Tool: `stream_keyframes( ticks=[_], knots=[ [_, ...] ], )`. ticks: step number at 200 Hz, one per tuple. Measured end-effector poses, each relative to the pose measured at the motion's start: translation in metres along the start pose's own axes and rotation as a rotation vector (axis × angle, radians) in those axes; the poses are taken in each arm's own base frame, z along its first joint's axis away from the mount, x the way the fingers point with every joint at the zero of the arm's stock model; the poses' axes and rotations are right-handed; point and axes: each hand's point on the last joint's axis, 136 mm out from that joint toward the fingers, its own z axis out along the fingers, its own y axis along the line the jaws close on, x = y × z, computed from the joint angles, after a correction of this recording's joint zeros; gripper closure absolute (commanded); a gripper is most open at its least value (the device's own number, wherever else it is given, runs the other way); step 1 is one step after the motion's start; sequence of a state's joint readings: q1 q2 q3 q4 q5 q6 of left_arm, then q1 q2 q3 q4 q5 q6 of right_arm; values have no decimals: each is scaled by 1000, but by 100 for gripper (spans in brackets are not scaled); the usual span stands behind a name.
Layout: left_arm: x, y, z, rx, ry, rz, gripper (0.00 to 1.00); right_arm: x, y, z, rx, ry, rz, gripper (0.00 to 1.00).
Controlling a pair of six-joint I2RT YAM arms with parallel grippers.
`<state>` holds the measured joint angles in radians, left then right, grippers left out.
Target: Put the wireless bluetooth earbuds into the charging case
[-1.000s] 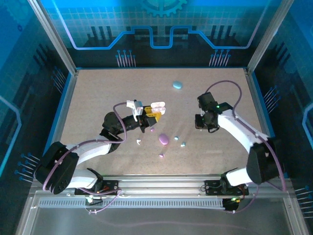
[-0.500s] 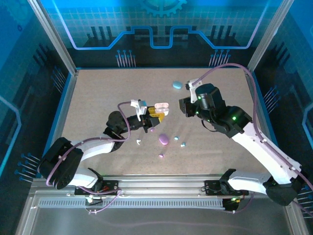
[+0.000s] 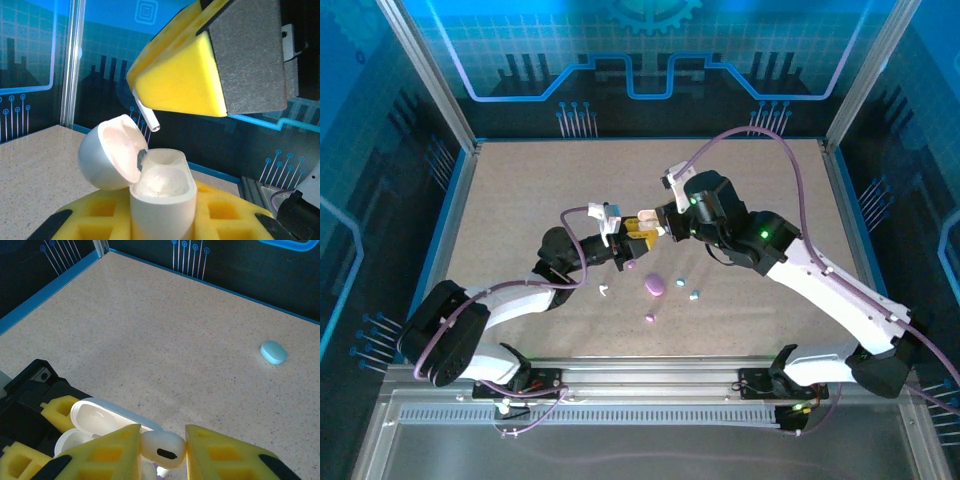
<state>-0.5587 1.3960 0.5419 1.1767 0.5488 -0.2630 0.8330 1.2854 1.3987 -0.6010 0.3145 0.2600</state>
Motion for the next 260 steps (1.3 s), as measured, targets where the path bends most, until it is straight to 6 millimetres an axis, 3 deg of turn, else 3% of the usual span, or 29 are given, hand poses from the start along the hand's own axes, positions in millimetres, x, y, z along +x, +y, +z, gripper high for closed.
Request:
stream_keyframes(
  ticks=[62,173,238,260],
  knots=[
    [-4,0,0,-2,-17,5,81,-2,4,1,-18,-11,-6,72],
    [-9,5,0,-34,-40,-7,81,10,15,5,-64,16,-21,72],
    [-9,5,0,-35,-40,0,81,10,18,-2,-89,9,-16,57],
    [-9,5,0,-34,-40,8,81,9,20,-4,-106,8,-5,46]
  ],
)
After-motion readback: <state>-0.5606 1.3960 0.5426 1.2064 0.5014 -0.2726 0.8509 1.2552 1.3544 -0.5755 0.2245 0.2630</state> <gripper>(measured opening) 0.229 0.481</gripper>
